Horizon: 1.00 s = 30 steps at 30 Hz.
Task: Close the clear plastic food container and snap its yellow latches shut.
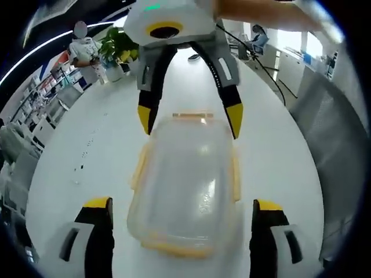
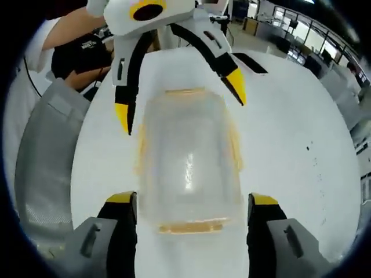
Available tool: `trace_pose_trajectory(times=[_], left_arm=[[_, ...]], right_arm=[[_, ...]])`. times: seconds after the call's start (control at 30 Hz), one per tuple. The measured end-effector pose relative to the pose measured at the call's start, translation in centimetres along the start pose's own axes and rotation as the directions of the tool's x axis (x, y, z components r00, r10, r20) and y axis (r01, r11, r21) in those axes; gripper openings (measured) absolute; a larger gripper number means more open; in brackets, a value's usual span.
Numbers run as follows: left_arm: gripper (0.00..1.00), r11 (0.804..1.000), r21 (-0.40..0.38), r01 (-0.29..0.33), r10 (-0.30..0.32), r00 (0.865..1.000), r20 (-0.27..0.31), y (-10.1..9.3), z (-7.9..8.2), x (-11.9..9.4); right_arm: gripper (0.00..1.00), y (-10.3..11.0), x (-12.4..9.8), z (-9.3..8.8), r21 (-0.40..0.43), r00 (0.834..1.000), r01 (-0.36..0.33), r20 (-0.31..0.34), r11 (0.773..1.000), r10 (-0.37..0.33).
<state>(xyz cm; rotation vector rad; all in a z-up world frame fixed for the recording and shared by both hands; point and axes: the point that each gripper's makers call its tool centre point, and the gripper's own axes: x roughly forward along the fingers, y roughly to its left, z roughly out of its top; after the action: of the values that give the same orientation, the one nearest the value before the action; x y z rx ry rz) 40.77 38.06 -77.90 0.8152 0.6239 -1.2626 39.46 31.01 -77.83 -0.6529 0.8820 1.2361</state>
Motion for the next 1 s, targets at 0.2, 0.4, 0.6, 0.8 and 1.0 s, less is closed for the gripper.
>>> trace_pose_trajectory(times=[0.2,0.4,0.6,0.8,1.0], left_arm=[[0.99,0.982,-0.191,0.008,0.037,0.972,0.232,-1.3,2.7,-1.7],[0.99,0.957,-0.289,-0.031,0.127,0.939,0.320,-1.7,3.2,-4.2],[0.99,0.941,-0.335,-0.056,0.193,0.900,0.391,-3.6,3.9,-6.7],[0.99,0.902,-0.430,-0.033,0.238,0.869,0.433,-6.5,3.7,-8.7],[0.99,0.871,-0.490,-0.033,0.296,0.832,0.469,-9.0,4.5,-11.1]], right_arm=[[0.89,1.4,-2.1,0.7,0.002,0.994,0.029,0.102,1.000,-0.029],[1.00,2.7,-3.3,2.2,0.105,0.965,0.053,0.252,0.993,-0.078],[1.00,4.4,-5.2,2.6,0.109,0.918,0.131,0.363,0.985,-0.162],[1.00,7.4,-6.5,1.9,0.144,0.902,0.148,0.385,0.978,-0.193],[0.99,9.7,-8.0,1.8,0.161,0.868,0.183,0.436,0.970,-0.236]])
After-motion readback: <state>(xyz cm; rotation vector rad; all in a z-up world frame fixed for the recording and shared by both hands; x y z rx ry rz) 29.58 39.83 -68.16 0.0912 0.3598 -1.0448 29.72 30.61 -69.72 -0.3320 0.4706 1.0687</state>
